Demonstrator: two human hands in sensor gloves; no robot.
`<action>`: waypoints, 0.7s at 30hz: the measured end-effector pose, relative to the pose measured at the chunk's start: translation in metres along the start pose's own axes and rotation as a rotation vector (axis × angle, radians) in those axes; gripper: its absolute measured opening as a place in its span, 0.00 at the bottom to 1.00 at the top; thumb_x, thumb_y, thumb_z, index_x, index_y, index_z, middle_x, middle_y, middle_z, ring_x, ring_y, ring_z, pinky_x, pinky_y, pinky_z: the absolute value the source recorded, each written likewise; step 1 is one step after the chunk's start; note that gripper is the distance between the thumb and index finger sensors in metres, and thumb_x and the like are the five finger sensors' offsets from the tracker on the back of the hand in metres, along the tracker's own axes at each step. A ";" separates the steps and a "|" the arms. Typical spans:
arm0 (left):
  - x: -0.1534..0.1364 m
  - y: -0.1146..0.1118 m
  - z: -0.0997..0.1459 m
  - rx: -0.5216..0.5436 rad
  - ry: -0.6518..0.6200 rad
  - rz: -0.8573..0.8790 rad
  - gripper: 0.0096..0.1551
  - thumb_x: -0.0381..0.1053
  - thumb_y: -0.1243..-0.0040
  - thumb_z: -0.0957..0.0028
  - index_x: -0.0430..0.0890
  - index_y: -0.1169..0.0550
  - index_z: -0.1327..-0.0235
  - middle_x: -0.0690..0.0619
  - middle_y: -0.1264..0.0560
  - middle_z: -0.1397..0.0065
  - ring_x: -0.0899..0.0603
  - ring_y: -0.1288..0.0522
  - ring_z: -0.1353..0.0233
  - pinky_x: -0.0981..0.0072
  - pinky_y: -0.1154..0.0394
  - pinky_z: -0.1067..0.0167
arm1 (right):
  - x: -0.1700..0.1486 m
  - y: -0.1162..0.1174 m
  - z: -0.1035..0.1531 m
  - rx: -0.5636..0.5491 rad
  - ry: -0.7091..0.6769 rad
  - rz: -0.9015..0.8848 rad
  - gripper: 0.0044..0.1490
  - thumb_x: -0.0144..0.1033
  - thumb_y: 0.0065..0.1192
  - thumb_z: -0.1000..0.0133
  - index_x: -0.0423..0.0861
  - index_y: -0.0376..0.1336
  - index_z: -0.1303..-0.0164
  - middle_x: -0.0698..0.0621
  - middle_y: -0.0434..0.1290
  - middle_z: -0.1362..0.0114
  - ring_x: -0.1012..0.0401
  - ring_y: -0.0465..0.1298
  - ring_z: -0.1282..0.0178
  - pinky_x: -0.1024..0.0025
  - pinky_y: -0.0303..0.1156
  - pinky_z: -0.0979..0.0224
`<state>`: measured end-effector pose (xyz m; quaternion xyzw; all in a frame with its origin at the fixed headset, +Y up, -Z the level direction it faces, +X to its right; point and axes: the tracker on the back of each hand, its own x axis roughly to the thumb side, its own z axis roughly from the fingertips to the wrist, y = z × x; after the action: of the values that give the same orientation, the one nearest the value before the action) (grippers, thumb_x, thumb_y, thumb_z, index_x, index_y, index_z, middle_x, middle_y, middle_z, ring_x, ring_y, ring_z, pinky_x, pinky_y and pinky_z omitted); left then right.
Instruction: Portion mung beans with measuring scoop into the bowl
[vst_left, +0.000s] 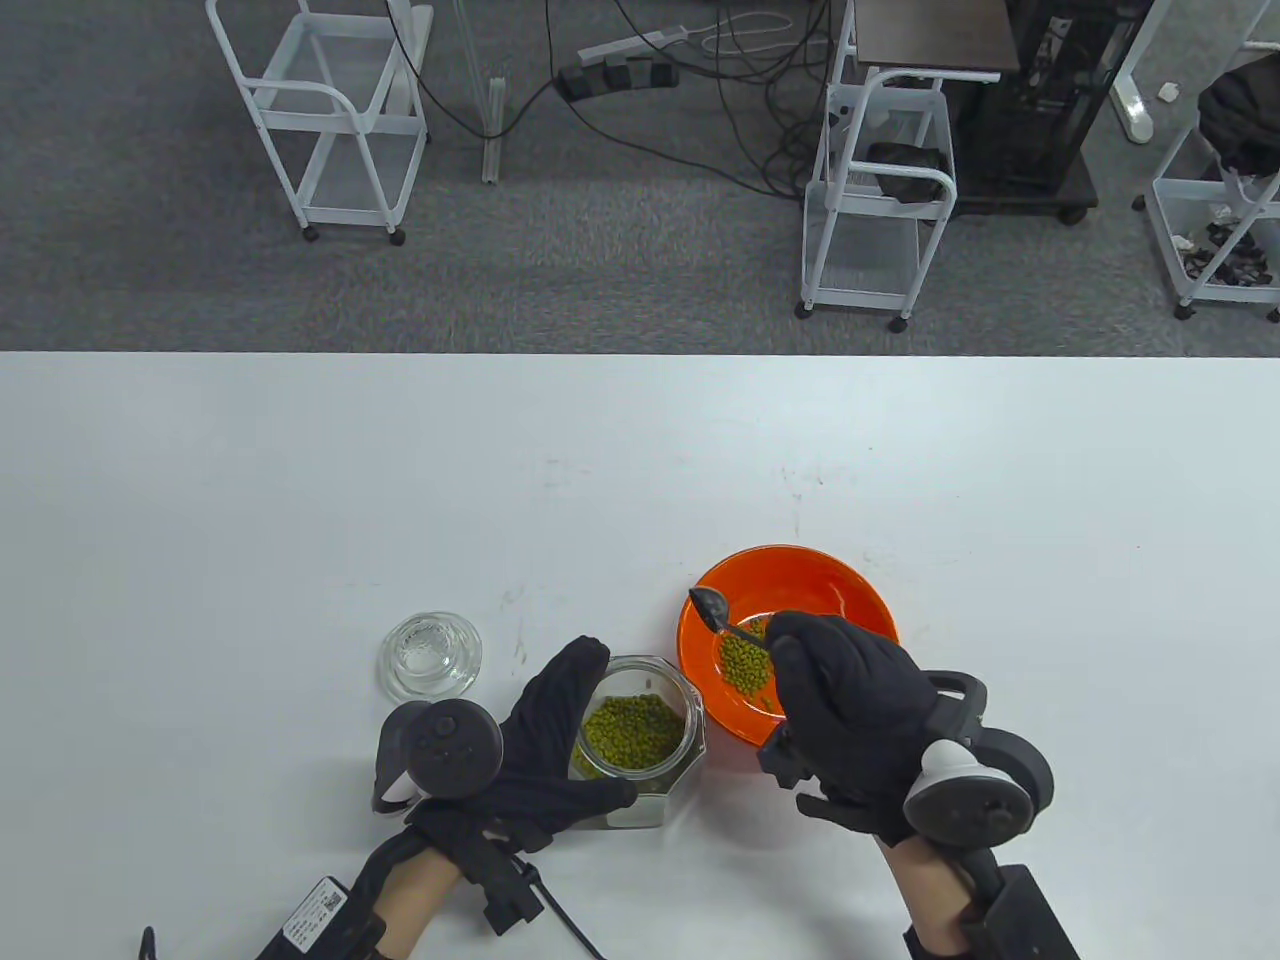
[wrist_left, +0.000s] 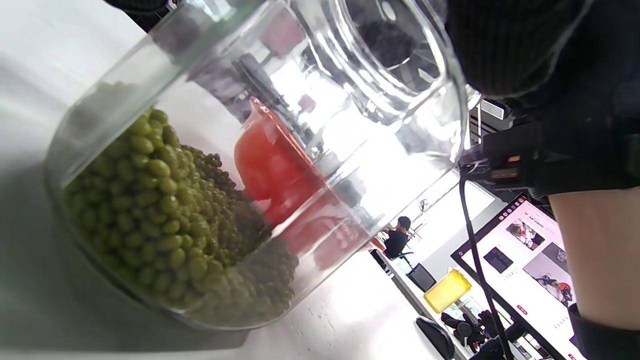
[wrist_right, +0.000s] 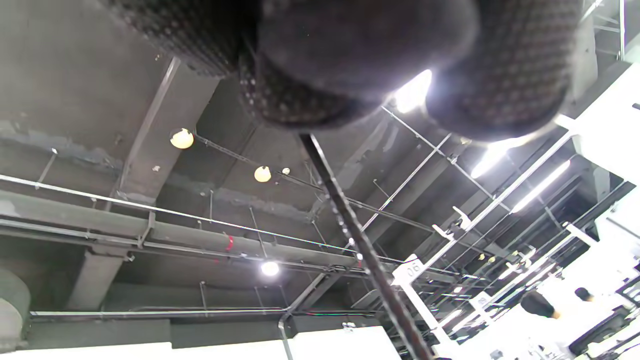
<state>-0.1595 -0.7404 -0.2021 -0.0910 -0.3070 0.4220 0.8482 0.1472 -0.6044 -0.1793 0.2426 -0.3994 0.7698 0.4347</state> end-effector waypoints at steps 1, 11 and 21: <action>0.000 0.000 0.000 0.000 0.000 0.000 0.71 0.72 0.35 0.49 0.45 0.63 0.13 0.34 0.59 0.09 0.24 0.50 0.13 0.19 0.46 0.27 | 0.003 0.000 -0.002 0.003 0.001 -0.021 0.26 0.51 0.57 0.41 0.42 0.74 0.52 0.44 0.81 0.65 0.62 0.79 0.82 0.58 0.84 0.61; 0.000 0.000 0.000 0.000 0.000 0.000 0.71 0.73 0.35 0.49 0.46 0.64 0.13 0.34 0.59 0.09 0.24 0.50 0.13 0.19 0.46 0.27 | 0.024 0.041 -0.003 0.279 0.095 -0.155 0.26 0.51 0.57 0.40 0.41 0.75 0.54 0.44 0.81 0.67 0.61 0.78 0.83 0.57 0.84 0.62; 0.000 0.000 0.000 0.000 -0.002 0.002 0.71 0.73 0.35 0.49 0.46 0.63 0.13 0.34 0.59 0.09 0.24 0.50 0.13 0.19 0.46 0.27 | 0.005 0.072 0.016 0.453 0.231 0.058 0.27 0.49 0.60 0.41 0.39 0.75 0.51 0.42 0.81 0.64 0.59 0.80 0.81 0.54 0.84 0.61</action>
<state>-0.1594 -0.7403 -0.2023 -0.0908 -0.3080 0.4230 0.8473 0.0829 -0.6370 -0.1965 0.2326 -0.1712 0.8745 0.3897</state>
